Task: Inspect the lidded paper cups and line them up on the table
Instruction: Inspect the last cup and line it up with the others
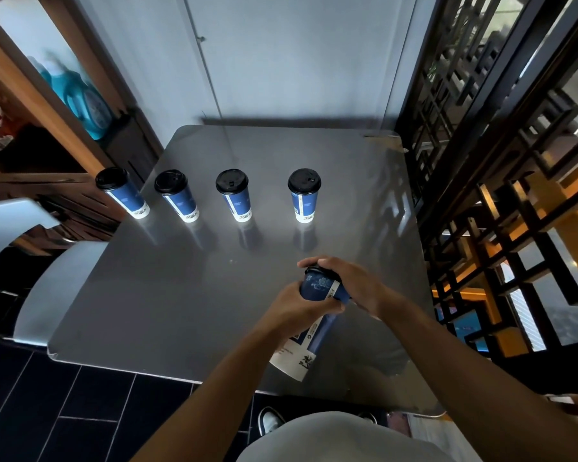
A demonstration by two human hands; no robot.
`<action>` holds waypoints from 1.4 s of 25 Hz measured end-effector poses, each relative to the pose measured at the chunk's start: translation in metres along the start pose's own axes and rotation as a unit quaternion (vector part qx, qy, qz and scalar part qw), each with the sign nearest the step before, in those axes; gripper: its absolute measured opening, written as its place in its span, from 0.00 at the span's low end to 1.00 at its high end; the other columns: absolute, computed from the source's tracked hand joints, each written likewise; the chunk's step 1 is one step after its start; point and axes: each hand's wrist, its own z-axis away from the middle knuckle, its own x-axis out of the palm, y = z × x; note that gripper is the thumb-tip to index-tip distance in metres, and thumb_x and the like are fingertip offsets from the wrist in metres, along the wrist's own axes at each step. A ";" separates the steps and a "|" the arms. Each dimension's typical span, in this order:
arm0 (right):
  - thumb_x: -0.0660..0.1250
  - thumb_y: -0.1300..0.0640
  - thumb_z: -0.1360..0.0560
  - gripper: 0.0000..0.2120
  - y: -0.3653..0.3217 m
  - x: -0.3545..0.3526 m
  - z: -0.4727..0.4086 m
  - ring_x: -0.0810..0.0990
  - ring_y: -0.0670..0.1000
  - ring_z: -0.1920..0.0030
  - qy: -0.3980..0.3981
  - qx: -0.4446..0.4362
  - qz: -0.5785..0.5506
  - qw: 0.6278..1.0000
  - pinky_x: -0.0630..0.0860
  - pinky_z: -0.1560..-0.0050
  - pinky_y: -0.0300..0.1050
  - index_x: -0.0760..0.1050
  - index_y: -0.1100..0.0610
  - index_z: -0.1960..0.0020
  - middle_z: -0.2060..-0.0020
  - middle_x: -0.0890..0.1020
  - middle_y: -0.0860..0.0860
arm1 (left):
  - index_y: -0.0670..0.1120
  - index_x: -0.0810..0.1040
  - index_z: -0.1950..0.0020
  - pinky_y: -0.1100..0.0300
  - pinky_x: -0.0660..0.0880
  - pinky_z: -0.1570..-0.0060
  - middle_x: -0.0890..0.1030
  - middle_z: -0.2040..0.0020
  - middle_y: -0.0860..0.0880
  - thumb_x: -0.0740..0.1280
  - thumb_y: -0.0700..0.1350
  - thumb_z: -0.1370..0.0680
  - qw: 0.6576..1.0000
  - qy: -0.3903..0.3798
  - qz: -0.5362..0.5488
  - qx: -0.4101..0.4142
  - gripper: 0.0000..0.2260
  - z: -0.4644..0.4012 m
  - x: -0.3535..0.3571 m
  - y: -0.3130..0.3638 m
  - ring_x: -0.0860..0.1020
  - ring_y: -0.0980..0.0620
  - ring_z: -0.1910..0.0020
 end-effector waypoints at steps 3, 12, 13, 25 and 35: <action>0.55 0.51 0.17 0.20 0.006 0.003 -0.003 0.83 0.56 0.39 0.031 -0.001 -0.058 0.998 0.78 0.34 0.57 0.84 0.53 0.39 0.42 0.86 0.53 | 0.52 0.78 0.44 0.63 0.77 0.63 0.86 0.54 0.49 0.77 0.52 0.27 0.999 -0.011 0.037 -0.008 0.15 0.001 -0.006 0.001 0.83 0.52 0.62; 0.53 0.43 0.16 0.26 0.006 -0.006 -0.002 0.82 0.57 0.47 0.072 0.006 -0.264 0.962 0.80 0.50 0.49 0.78 0.61 0.35 0.40 0.82 0.62 | 0.38 0.76 0.34 0.51 0.83 0.61 0.86 0.54 0.38 0.72 0.59 0.26 0.933 -0.087 0.339 -0.086 0.30 0.016 -0.022 0.010 0.84 0.42 0.61; 0.55 0.44 0.16 0.23 0.009 -0.003 -0.003 0.83 0.55 0.50 0.077 0.008 -0.278 0.957 0.80 0.54 0.48 0.78 0.60 0.36 0.41 0.82 0.60 | 0.38 0.77 0.35 0.50 0.83 0.60 0.85 0.55 0.38 0.70 0.60 0.25 0.922 -0.087 0.369 -0.081 0.29 0.015 -0.024 0.012 0.84 0.42 0.62; 0.62 0.48 0.18 0.19 0.029 0.014 -0.005 0.84 0.57 0.49 0.140 0.031 -0.309 0.940 0.83 0.52 0.52 0.74 0.57 0.31 0.40 0.82 0.61 | 0.59 0.68 0.28 0.41 0.83 0.50 0.80 0.38 0.43 0.59 0.56 0.15 0.936 0.088 0.340 -0.001 0.15 0.000 0.001 0.020 0.83 0.42 0.44; 0.61 0.46 0.18 0.24 0.036 0.025 -0.002 0.83 0.62 0.48 0.121 0.039 -0.367 0.921 0.83 0.50 0.58 0.72 0.60 0.28 0.38 0.81 0.67 | 0.58 0.71 0.28 0.46 0.84 0.55 0.81 0.36 0.47 0.60 0.52 0.15 0.934 0.132 0.331 0.027 0.15 -0.009 0.001 0.010 0.84 0.42 0.44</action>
